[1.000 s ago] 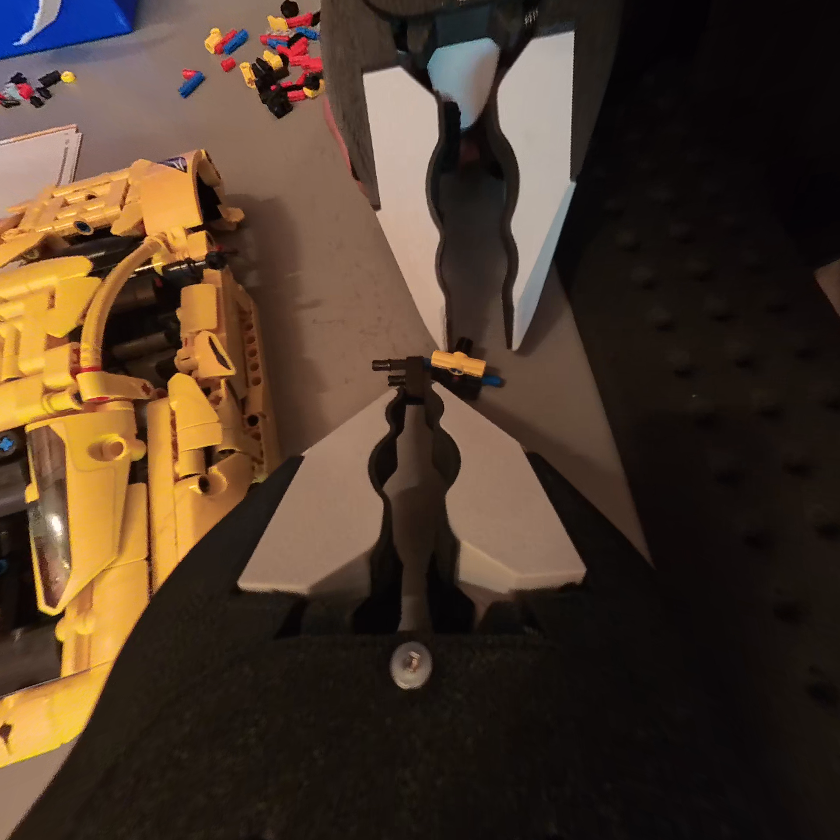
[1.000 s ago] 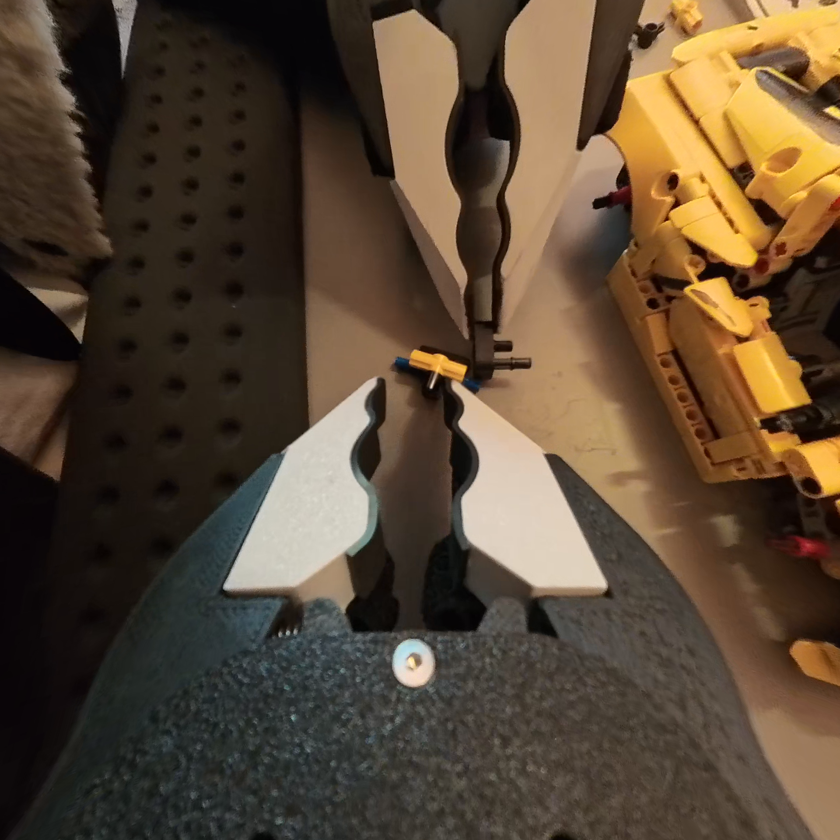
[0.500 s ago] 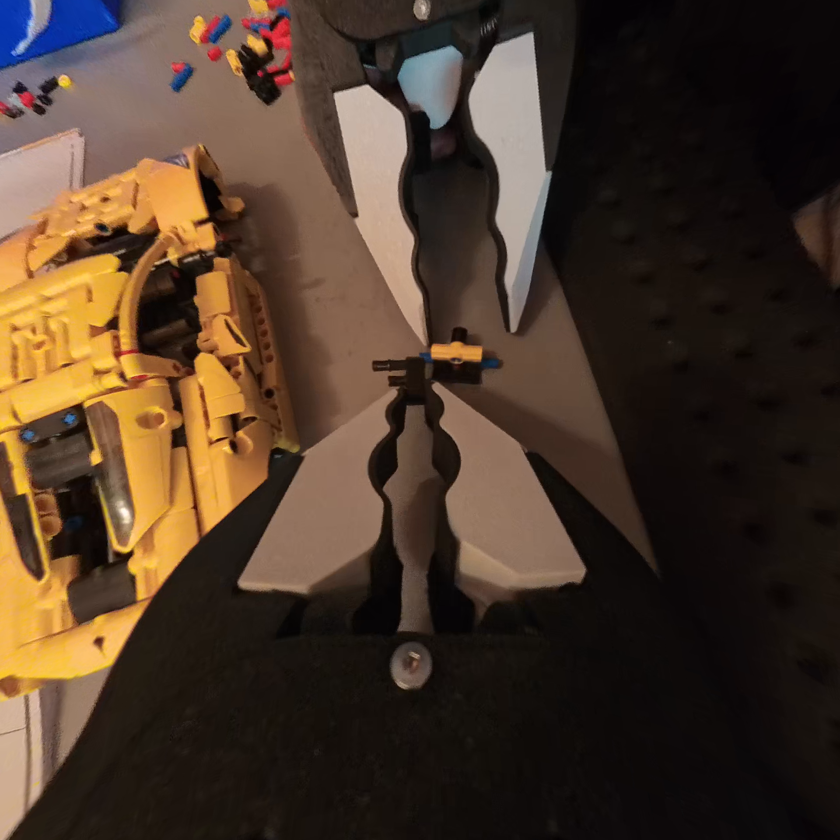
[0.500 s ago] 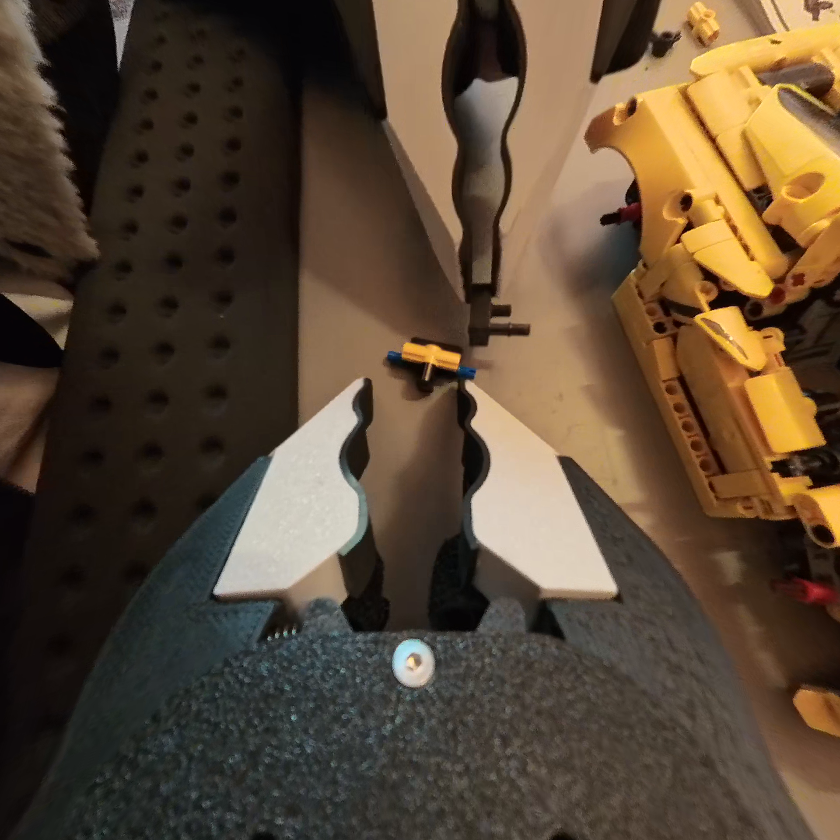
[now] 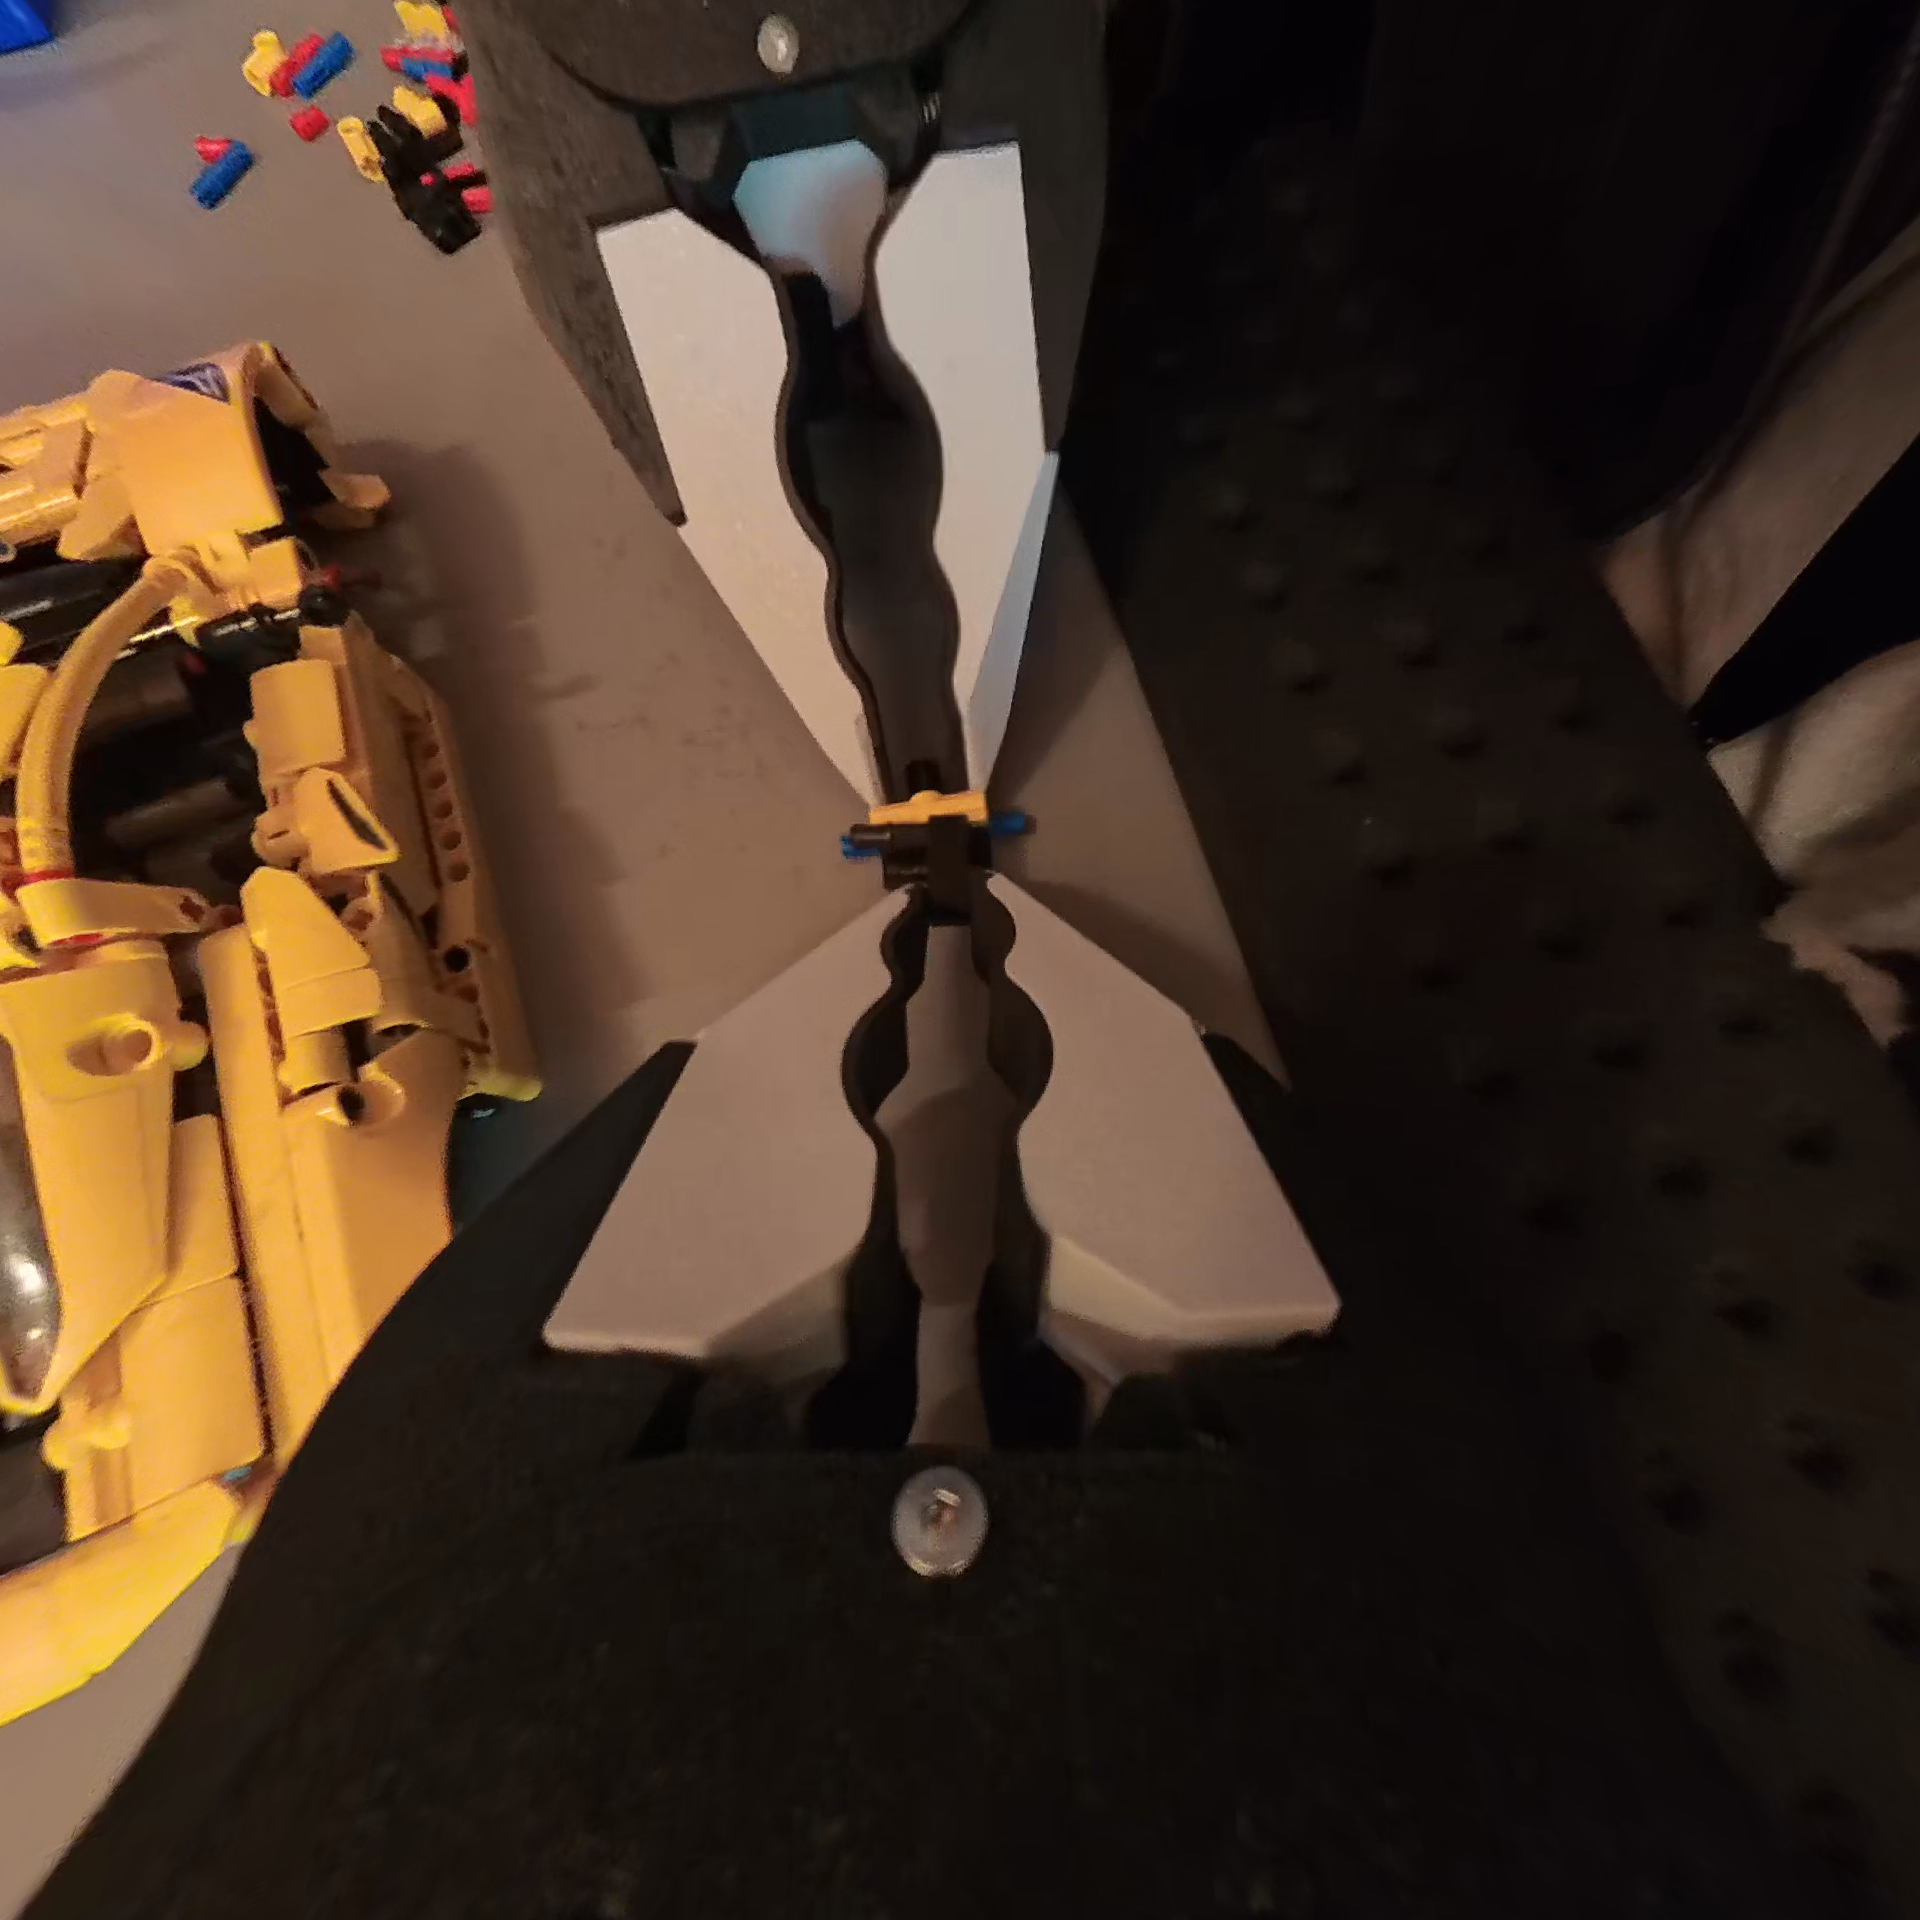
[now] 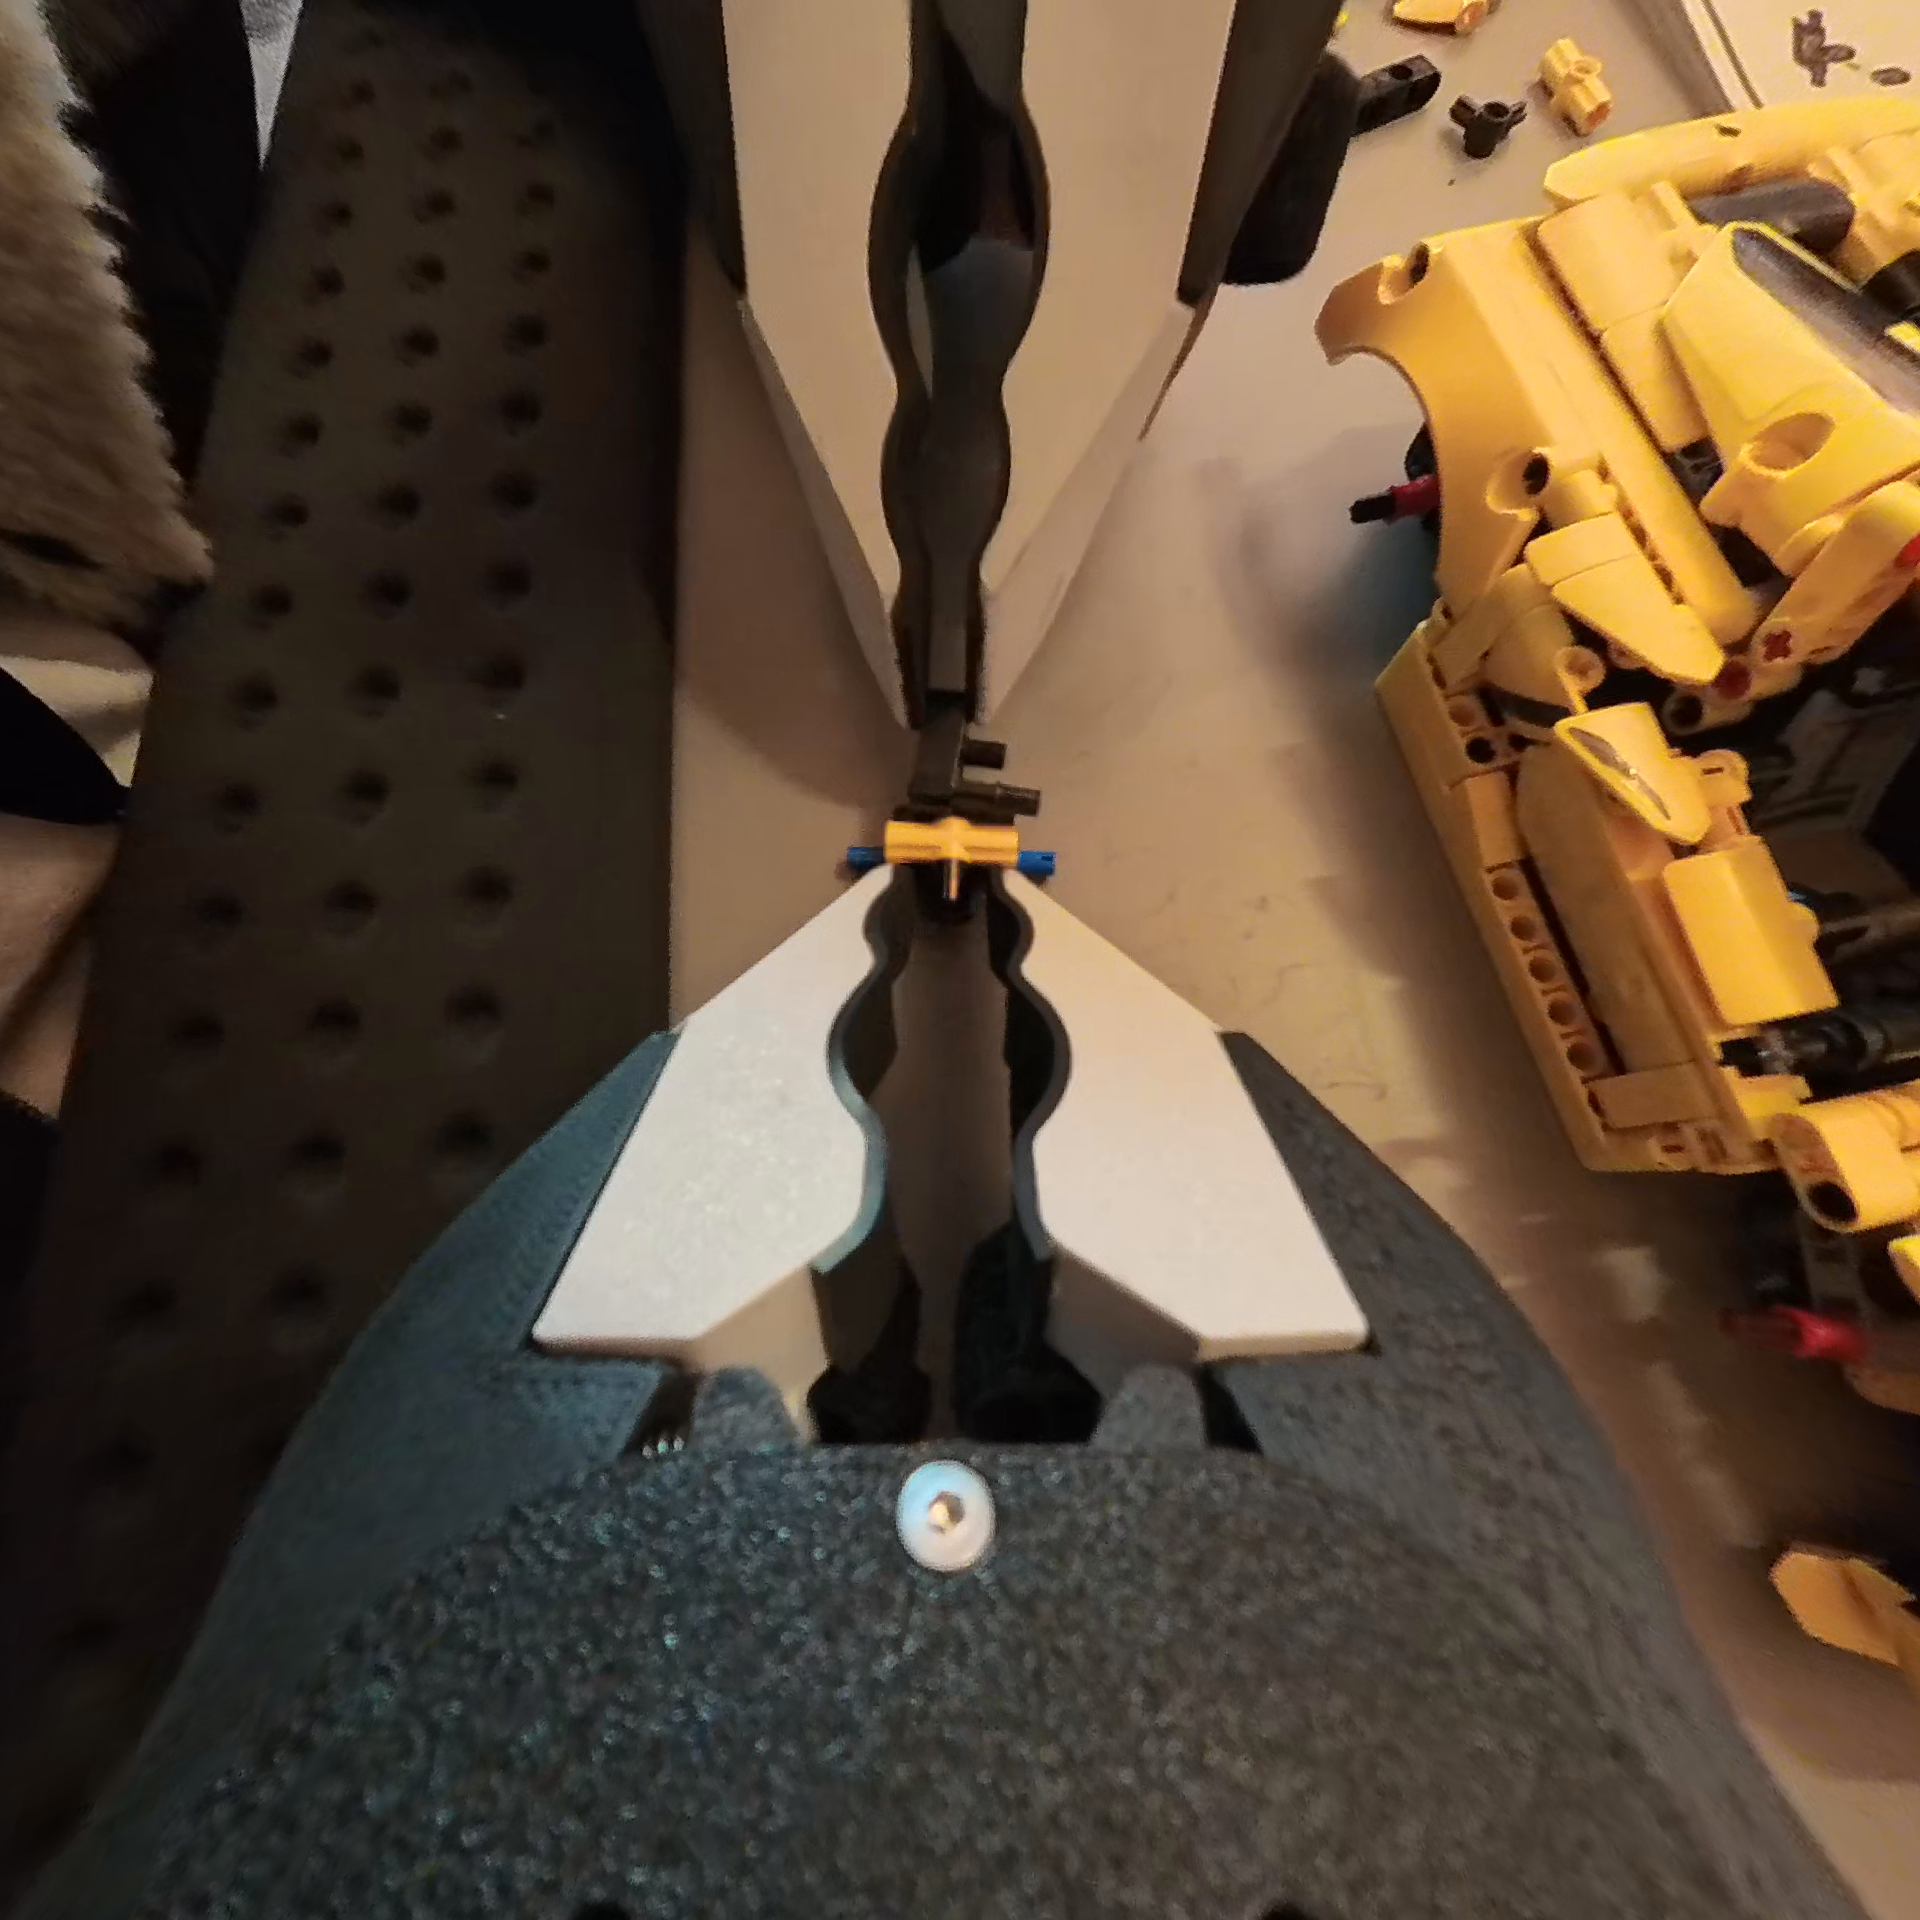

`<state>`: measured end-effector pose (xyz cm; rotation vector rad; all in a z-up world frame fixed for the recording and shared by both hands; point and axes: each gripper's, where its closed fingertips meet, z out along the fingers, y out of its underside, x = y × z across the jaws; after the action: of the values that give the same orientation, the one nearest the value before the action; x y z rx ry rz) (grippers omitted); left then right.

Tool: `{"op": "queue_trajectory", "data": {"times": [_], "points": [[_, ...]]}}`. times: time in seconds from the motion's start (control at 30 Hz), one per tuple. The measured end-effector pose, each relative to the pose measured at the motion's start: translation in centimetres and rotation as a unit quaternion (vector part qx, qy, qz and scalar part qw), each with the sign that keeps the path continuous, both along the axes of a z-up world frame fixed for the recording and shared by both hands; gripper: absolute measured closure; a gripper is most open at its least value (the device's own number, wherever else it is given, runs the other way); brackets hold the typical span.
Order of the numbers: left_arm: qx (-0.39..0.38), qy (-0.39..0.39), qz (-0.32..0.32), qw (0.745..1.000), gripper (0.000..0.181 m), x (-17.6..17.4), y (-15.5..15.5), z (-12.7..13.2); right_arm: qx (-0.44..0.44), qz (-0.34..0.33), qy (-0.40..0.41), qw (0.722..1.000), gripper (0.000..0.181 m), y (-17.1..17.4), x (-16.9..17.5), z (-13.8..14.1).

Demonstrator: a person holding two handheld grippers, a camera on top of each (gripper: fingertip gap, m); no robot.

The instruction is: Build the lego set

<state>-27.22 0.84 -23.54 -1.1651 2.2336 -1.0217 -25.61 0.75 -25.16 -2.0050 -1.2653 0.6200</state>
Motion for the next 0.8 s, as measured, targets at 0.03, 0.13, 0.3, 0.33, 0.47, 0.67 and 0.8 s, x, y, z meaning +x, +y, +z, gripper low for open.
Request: {"op": "queue_trajectory", "data": {"times": [0.03, 0.13, 0.3, 0.33, 0.47, 0.67, 0.8], "points": [[-0.013, -0.002, -0.002, 1.0, 0.174, 0.0, -0.2, 0.2, 0.0, 0.002, 0.001, 1.0, 0.168, 0.0, 0.0, 0.0], [-0.018, -0.011, 0.018, 1.0, 0.174, 0.3, 0.7, 0.6, 0.008, 0.011, 0.011, 1.0, 0.171, -0.1, 0.0, 0.2], [-0.014, -0.011, 0.052, 0.999, 0.174, 0.8, 1.9, 0.2, 0.002, 0.021, 0.027, 0.999, 0.175, -0.1, -0.1, 0.5], [-0.009, -0.01, 0.053, 0.999, 0.174, 0.9, 1.9, 0.1, 0.001, 0.024, 0.027, 0.999, 0.175, -0.1, -0.2, 0.4], [-0.012, -0.01, 0.053, 0.998, 0.174, 1.0, 1.7, 0.0, -0.007, 0.03, 0.029, 0.999, 0.175, -0.1, -0.2, 0.4], [-0.006, -0.008, 0.057, 0.998, 0.174, 1.1, 1.6, -0.2, -0.003, 0.025, 0.023, 0.999, 0.175, 0.0, -0.1, 0.3], [0.01, -0.011, 0.062, 0.998, 0.174, 1.2, 1.9, -0.3, 0.001, 0.022, 0.02, 1.0, 0.166, 0.0, 0.0, 0.2]]}}
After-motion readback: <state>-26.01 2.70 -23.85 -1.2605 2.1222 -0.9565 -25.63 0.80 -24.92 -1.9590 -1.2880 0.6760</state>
